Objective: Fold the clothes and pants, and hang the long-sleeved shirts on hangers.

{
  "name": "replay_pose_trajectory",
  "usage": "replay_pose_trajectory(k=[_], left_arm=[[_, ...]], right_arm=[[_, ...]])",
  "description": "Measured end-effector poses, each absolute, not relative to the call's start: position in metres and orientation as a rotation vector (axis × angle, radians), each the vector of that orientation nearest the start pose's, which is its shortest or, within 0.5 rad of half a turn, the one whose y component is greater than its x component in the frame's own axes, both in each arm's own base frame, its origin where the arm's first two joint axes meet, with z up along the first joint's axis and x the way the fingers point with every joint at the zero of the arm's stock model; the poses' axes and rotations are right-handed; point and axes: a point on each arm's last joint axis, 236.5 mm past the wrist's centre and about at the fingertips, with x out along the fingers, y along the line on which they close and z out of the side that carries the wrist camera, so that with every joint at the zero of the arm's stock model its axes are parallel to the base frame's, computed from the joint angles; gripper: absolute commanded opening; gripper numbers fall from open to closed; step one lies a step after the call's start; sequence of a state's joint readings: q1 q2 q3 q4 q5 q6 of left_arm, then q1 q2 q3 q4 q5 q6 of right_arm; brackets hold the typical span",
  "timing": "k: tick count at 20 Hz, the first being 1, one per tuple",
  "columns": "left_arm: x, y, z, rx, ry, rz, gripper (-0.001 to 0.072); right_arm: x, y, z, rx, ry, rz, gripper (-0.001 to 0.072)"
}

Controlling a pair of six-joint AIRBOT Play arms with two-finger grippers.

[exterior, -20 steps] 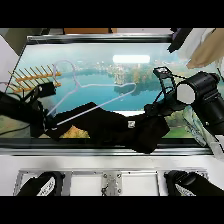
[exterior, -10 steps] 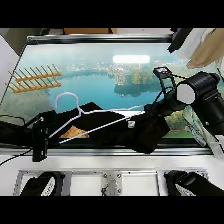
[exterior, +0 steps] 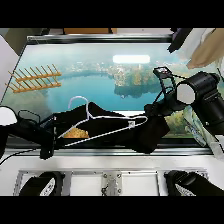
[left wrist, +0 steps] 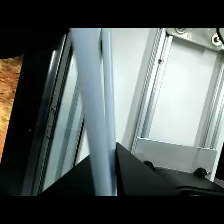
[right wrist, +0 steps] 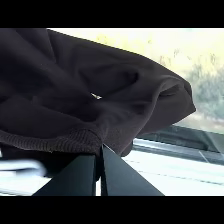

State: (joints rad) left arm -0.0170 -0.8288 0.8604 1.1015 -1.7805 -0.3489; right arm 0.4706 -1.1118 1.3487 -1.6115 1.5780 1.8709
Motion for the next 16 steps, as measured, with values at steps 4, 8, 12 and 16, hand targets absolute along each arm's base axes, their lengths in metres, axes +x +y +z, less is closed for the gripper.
replay_pose_trajectory(k=[4,8,12,16], left_arm=[[0.164,-0.116,0.039,0.567,1.192,-1.381,0.0023],[0.182,-0.126,0.028,0.535,1.177,-1.372,0.0023],[0.193,-0.137,0.022,0.483,1.156,-1.375,0.0023],[0.198,-0.147,0.016,0.46,1.154,-1.396,0.0023]], right_arm=[[0.286,0.135,0.107,-0.088,1.338,0.163,0.0019],[0.286,0.135,0.107,-0.088,1.338,0.163,0.002],[0.286,0.135,0.107,-0.088,1.338,0.163,0.002],[0.287,0.135,0.108,-0.088,1.337,0.163,0.002]])
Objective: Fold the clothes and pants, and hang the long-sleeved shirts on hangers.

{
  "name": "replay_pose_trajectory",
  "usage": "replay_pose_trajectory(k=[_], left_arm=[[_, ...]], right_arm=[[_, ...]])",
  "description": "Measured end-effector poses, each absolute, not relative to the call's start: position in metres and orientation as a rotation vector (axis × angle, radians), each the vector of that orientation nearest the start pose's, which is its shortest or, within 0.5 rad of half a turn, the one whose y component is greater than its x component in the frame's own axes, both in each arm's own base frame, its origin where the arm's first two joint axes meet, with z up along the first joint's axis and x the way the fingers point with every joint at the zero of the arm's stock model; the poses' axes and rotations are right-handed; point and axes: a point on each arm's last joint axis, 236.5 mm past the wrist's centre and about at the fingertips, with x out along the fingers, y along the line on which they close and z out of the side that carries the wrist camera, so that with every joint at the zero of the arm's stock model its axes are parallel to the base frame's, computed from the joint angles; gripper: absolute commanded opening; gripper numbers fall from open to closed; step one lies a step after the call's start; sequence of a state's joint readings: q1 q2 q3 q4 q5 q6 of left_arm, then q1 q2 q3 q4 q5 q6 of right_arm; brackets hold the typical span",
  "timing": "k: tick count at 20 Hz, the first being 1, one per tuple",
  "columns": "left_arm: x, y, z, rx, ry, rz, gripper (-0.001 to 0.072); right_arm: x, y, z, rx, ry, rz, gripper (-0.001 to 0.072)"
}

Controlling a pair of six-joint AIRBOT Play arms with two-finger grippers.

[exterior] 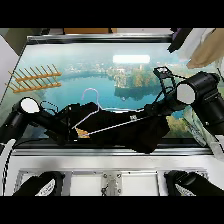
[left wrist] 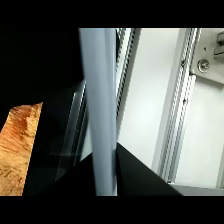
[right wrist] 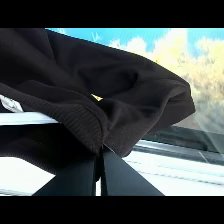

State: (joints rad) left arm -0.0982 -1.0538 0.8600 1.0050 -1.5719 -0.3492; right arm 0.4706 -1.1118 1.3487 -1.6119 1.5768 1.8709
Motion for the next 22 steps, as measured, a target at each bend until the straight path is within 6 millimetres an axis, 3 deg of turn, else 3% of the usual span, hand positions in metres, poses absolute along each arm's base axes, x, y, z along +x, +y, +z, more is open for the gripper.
replay_pose_trajectory(k=[5,12,18,22], left_arm=[[0.194,-0.163,0.008,0.495,1.145,-1.456,0.0023],[0.207,-0.185,0.015,0.575,1.056,-1.466,0.0023],[0.214,-0.2,0.018,0.622,0.996,-1.468,0.0023],[0.217,-0.207,0.022,0.597,0.969,-1.466,0.0023]], right_arm=[[0.286,0.136,0.109,-0.117,1.334,0.195,0.0019],[0.294,0.145,0.136,-0.144,1.259,0.271,0.0018],[0.289,0.176,0.16,-0.16,1.195,0.382,0.0018],[0.281,0.212,0.173,-0.196,1.158,0.475,0.0018]])
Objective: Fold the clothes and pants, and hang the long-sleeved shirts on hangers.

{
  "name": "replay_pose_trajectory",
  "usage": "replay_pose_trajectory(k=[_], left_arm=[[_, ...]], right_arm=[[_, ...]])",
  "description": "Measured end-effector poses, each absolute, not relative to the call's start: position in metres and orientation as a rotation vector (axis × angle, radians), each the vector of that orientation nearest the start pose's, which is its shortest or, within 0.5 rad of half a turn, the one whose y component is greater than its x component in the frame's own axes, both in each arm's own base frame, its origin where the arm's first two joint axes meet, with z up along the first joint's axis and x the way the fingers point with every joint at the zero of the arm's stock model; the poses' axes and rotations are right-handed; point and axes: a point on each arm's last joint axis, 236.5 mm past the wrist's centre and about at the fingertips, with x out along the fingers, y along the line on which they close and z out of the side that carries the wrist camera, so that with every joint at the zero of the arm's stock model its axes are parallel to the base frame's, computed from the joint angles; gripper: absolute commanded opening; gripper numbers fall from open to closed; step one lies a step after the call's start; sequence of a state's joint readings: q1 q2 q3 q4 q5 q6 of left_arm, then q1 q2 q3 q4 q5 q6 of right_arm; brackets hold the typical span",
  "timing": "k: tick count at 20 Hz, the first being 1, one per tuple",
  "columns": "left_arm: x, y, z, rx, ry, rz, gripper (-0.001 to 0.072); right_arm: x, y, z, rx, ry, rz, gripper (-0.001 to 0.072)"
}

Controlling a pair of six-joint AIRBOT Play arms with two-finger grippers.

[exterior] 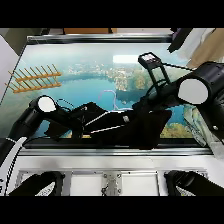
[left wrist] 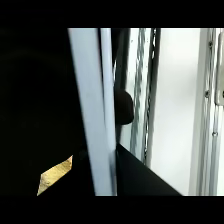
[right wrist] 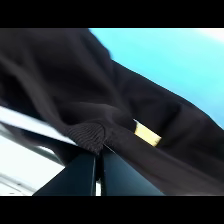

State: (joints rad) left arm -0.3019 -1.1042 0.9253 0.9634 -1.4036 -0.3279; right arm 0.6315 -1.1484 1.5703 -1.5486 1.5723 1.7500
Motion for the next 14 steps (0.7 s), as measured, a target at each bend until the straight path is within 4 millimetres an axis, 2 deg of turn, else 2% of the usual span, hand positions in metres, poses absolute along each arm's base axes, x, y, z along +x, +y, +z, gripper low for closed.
replay_pose_trajectory(k=[4,7,14], left_arm=[[0.222,-0.216,0.024,0.513,0.959,-1.471,0.0023],[0.219,-0.218,0.018,0.472,0.993,-1.496,0.0023],[0.215,-0.219,0.013,0.44,1.026,-1.516,0.0023]], right_arm=[[0.278,0.257,0.184,-0.219,1.1,0.572,0.0018],[0.278,0.286,0.193,-0.208,1.053,0.623,0.0018],[0.273,0.319,0.191,-0.204,1.029,0.677,0.0021]])
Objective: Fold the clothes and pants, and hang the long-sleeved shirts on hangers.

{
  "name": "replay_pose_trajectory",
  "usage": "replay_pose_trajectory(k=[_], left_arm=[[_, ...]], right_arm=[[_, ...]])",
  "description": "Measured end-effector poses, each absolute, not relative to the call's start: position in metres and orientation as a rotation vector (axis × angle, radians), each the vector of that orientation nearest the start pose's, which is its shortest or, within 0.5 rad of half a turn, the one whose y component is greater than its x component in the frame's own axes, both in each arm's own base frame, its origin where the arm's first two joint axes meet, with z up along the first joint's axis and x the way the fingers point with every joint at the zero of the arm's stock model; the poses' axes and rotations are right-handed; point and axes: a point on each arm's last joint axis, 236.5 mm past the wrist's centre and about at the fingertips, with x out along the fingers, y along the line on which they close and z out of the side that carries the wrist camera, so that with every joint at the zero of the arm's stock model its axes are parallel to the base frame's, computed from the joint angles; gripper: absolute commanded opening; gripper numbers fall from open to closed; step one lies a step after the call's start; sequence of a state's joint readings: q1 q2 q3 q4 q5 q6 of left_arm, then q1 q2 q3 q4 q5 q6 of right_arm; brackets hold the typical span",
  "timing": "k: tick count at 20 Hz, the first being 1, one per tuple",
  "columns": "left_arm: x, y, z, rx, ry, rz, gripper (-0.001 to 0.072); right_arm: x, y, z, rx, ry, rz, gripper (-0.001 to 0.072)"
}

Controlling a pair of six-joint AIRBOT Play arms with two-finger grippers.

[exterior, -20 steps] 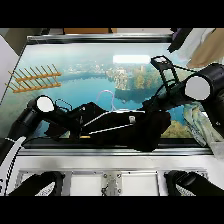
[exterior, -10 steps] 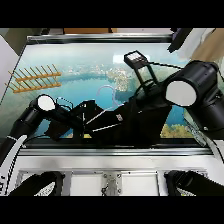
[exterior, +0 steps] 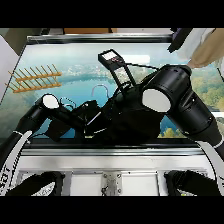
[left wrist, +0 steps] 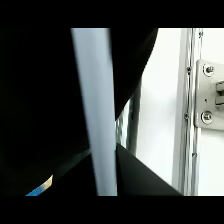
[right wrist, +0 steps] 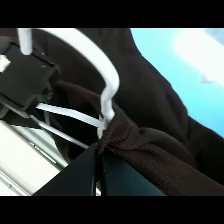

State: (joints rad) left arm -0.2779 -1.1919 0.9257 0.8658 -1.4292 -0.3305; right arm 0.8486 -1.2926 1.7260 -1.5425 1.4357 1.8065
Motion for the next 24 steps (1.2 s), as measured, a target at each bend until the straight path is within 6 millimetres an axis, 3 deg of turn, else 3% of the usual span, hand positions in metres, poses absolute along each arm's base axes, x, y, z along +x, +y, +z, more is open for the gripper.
replay_pose_trajectory(k=[7,8,10,15,21,24], left_arm=[[0.215,-0.219,0.013,0.436,1.028,-1.52,0.0023],[0.215,-0.219,0.013,0.436,1.028,-1.52,0.0023],[0.215,-0.22,0.013,0.434,1.026,-1.52,0.0023],[0.215,-0.22,0.013,0.435,1.028,-1.52,0.0023],[0.215,-0.22,0.013,0.435,1.028,-1.52,0.0023],[0.215,-0.22,0.013,0.436,1.028,-1.52,0.0024]], right_arm=[[0.27,0.324,0.189,-0.208,1.033,0.687,0.0033],[0.269,0.323,0.189,-0.21,1.039,0.684,0.0092],[0.266,0.323,0.187,-0.214,1.054,0.687,0.0512],[0.26,0.314,0.189,-0.228,1.069,0.681,0.0534],[0.254,0.277,0.212,-0.244,1.081,0.707,0.0535],[0.25,0.27,0.219,-0.204,1.103,0.768,0.0535]])
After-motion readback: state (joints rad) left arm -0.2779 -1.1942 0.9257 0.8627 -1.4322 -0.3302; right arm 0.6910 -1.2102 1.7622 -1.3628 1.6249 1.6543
